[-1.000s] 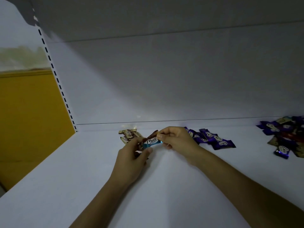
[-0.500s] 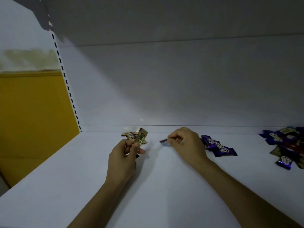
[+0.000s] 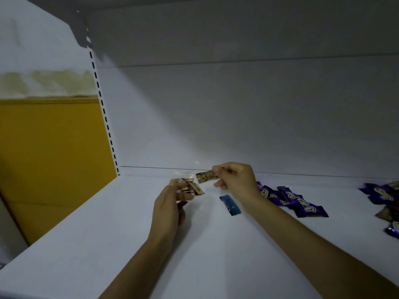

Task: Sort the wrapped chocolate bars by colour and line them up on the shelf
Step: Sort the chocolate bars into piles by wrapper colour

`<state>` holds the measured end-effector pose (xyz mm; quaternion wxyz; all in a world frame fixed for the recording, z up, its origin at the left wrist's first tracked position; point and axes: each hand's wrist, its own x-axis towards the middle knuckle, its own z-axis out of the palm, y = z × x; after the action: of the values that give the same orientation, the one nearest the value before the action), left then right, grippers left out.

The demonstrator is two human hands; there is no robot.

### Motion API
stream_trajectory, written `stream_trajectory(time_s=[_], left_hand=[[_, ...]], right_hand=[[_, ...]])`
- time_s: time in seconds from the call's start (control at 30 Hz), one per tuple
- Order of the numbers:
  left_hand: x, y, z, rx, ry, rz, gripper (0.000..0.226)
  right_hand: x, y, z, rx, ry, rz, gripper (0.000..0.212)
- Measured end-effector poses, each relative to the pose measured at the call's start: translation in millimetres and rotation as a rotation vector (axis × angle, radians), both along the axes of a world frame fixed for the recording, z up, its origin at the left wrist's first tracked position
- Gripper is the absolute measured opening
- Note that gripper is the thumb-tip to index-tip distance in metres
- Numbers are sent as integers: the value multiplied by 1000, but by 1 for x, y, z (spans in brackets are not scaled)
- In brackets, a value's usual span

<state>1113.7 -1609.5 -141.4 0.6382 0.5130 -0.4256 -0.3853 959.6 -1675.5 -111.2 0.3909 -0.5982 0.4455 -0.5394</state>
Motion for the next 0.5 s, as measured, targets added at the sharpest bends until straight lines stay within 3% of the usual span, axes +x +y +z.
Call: stream_trajectory(time_s=[0.03, 0.1, 0.17, 0.27, 0.33, 0.4, 0.5], left_hand=[[4, -2, 3, 69, 165, -7, 39], [10, -1, 5, 107, 364, -42, 44], [15, -1, 6, 87, 490, -74, 46], [17, -1, 8, 67, 612, -70, 44], [19, -2, 8, 67, 653, -58, 42], [20, -2, 7, 73, 694, -52, 43], [19, -4, 9, 82, 710, -77, 46]], right_hand=[[5, -9, 1, -35, 22, -82, 12], [17, -22, -2, -146, 246, -181, 11], [32, -28, -13, -181, 542, -89, 20], [49, -23, -27, -71, 882, 110, 30], [50, -18, -25, -159, 869, 43, 36], [48, -4, -19, -211, 680, 3, 42], [45, 26, -12, -54, 461, 141, 38]])
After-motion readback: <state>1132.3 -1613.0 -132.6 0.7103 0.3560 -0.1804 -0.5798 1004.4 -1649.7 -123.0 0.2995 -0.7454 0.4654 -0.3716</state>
